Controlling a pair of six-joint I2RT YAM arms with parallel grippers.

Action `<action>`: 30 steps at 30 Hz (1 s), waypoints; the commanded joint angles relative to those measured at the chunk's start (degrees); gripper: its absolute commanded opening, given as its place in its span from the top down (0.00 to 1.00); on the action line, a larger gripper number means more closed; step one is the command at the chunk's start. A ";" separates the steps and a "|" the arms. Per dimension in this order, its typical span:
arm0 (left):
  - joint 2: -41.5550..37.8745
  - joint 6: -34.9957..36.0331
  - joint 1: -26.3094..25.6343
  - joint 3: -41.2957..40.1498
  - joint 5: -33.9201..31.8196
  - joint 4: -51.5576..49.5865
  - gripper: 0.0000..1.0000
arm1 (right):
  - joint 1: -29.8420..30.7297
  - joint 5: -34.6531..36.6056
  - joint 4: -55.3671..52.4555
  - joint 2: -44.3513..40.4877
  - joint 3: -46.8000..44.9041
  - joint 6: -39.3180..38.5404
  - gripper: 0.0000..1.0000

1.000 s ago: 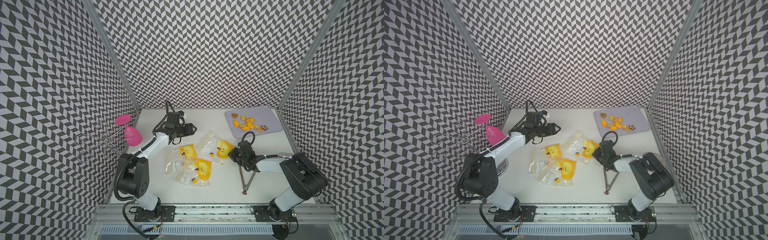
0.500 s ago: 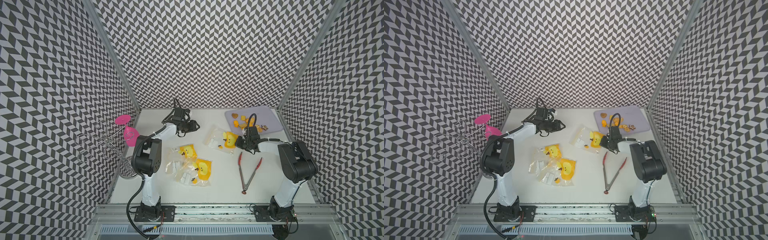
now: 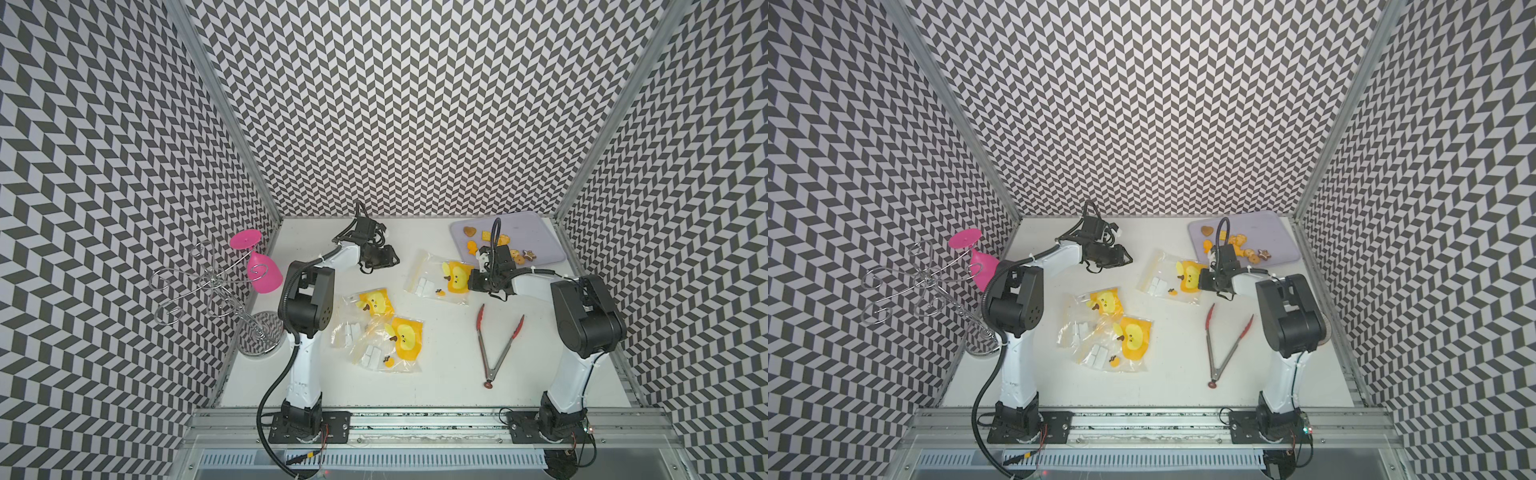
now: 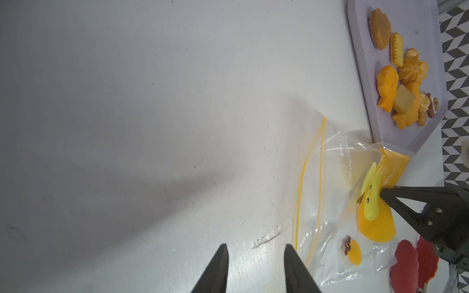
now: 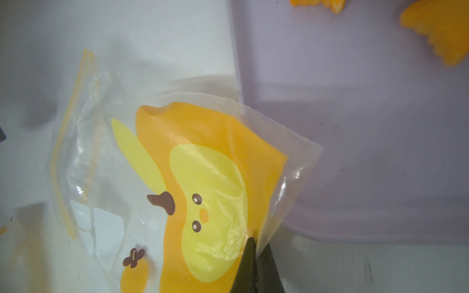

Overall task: Put the cookies into a resealable bag to prevent moisture
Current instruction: Move the ziploc bag to the center of the board.

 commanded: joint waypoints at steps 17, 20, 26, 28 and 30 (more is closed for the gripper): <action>5.40 2.62 -3.29 2.66 -1.55 -2.34 0.71 | -0.93 -0.76 -2.55 3.16 -0.42 -1.77 1.00; 6.02 2.65 -3.64 2.85 -1.70 -2.34 0.71 | -1.00 -0.87 -2.46 3.30 -0.39 -1.72 1.00; 6.92 2.80 -4.15 3.28 -0.86 -2.32 0.71 | -1.00 -1.13 -2.64 3.73 -0.17 -1.71 1.00; 7.30 2.94 -4.44 3.35 -0.49 -2.51 0.71 | -0.96 -1.25 -2.68 3.74 -0.04 -1.71 1.00; 7.61 3.13 -4.65 3.55 -0.46 -2.61 0.71 | -1.02 -1.33 -2.73 3.75 0.05 -1.85 1.00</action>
